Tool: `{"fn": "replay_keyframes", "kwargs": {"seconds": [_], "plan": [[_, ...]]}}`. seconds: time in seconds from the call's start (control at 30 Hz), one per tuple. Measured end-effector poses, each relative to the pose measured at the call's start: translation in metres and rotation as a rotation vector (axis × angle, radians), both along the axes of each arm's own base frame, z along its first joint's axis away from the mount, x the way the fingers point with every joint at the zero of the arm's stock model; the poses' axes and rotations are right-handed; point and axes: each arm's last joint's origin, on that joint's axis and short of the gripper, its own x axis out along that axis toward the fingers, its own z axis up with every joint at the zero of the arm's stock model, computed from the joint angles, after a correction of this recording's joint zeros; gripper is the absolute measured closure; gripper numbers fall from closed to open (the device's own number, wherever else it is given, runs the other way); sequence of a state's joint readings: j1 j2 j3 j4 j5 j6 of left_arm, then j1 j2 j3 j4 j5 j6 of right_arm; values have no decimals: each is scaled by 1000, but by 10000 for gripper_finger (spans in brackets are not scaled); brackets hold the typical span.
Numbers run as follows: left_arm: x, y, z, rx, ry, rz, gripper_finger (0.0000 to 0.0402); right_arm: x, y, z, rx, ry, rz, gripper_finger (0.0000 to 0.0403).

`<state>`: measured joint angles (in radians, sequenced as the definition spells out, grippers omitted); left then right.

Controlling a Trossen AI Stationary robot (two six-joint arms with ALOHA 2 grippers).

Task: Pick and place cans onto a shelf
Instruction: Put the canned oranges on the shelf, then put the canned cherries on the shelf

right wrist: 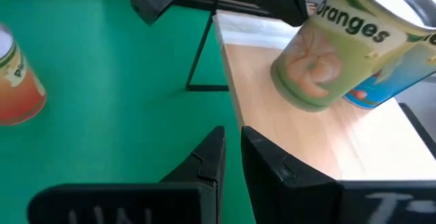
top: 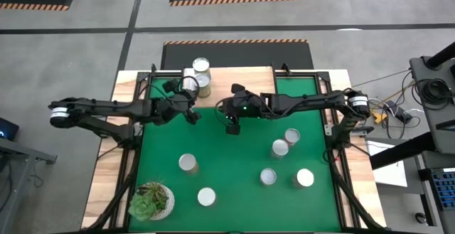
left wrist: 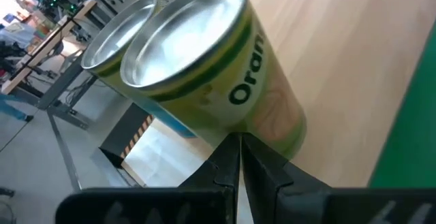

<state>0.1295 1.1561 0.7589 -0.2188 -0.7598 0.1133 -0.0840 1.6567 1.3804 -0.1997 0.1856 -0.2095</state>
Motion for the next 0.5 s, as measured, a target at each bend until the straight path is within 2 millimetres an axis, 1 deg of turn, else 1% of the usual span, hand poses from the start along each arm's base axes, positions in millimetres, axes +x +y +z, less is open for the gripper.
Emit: {"fn": "replay_keyframes", "kwargs": {"seconds": [0.2,0.37,0.43,0.5], "plan": [[-3,-1,3,3,-14,-1,402,-3,9,-6,33,60,3,365],[-7,-3,9,-1,-44,-9,402,-9,22,-14,80,161,2,365],[-9,-7,13,-10,-64,-37,402,-12,29,-17,99,198,2,365],[-11,-12,16,-26,-76,-101,402,-14,36,-20,115,233,4,365]]}}
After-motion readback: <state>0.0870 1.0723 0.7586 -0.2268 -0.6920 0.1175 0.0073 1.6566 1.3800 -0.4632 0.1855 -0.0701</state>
